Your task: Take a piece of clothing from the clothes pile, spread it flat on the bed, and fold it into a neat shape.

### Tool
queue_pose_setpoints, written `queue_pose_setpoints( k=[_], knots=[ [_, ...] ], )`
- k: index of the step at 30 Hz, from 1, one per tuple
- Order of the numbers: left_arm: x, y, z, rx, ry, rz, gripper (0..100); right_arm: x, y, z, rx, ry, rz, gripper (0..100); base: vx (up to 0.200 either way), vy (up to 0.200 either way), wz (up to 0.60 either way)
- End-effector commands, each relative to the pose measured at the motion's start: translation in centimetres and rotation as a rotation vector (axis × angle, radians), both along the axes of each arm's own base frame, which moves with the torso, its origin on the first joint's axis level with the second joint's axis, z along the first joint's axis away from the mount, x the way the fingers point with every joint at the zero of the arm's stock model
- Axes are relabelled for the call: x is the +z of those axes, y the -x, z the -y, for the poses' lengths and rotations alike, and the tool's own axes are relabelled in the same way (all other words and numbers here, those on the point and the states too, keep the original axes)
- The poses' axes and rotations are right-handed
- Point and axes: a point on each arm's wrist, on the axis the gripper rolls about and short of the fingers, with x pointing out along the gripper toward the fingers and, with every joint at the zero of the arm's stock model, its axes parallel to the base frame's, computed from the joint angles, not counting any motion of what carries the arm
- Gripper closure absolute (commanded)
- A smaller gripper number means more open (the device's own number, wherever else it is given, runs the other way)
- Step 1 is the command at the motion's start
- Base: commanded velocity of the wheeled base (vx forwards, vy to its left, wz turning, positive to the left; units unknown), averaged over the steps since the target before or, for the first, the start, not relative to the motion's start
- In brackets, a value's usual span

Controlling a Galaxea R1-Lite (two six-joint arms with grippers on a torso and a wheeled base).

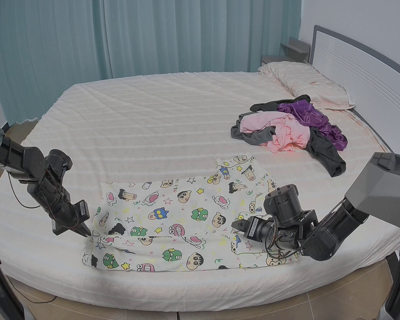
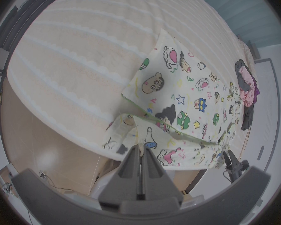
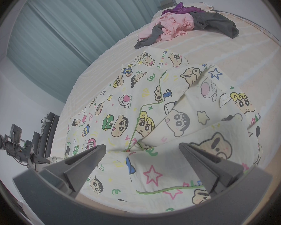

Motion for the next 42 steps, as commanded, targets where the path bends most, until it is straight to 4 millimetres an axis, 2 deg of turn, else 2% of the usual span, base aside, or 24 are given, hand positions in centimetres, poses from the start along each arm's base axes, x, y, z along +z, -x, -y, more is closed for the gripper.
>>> queue_pose_setpoints(
  k=[1,6,9,13,20,23,24,30,32,35,36,37,42],
  knots=[
    [2.5,0.7,1.2,-0.033,-0.006,0.026,100,-0.2,-0.2,0.1,-0.007,0.001,-0.003,0,0.000,0.000,0.00],
    [3.1,0.5,1.6,-0.041,-0.038,-0.018,100,-0.7,-0.5,0.2,-0.014,0.008,-0.011,0,0.000,0.000,0.00],
    [2.1,-0.5,1.6,-0.016,-0.042,-0.045,100,-0.7,-0.7,0.2,-0.016,0.003,-0.002,0,0.000,0.000,0.00],
    [0.4,-2.9,1.1,0.072,-0.030,-0.073,100,-0.9,-1.0,0.2,-0.022,-0.011,0.024,0,0.000,0.000,0.00],
    [-2.5,-4.6,0.6,0.094,-0.060,-0.131,100,-1.0,-1.3,0.5,-0.033,-0.008,0.024,0,0.000,0.000,0.00],
    [-3.1,-5.4,0.6,0.126,-0.062,-0.131,100,-1.0,-1.3,0.5,-0.034,-0.008,0.026,0,0.000,0.000,0.00],
    [-3.1,-5.7,0.6,0.141,-0.060,-0.126,0,-1.0,-1.3,0.5,-0.034,-0.008,0.026,0,0.000,0.000,0.00],
    [-2.7,-6.2,0.6,0.153,-0.034,-0.082,0,-0.2,-1.5,1.1,-0.049,-0.022,0.043,0,0.000,0.000,0.00],
    [-1.4,-6.1,0.4,0.152,0.012,-0.045,0,0.7,-1.5,1.5,-0.059,-0.037,0.060,0,0.000,0.000,0.00],
    [1.2,-5.6,-0.9,0.165,0.129,0.027,0,2.4,-1.7,2.6,-0.088,-0.058,0.092,0,0.000,0.000,0.00],
    [1.5,-5.5,-1.0,0.163,0.141,0.034,0,2.5,-1.7,2.7,-0.091,-0.059,0.094,0,0.000,0.000,0.00],
    [2.9,-4.9,-1.7,0.170,0.197,0.068,0,3.5,-1.6,3.6,-0.112,-0.068,0.111,0,0.000,0.000,0.00],
    [5.3,-3.1,-3.1,0.221,0.286,0.110,0,4.9,-0.3,5.9,-0.147,-0.075,0.123,0,0.000,0.000,0.00]
  ],
)
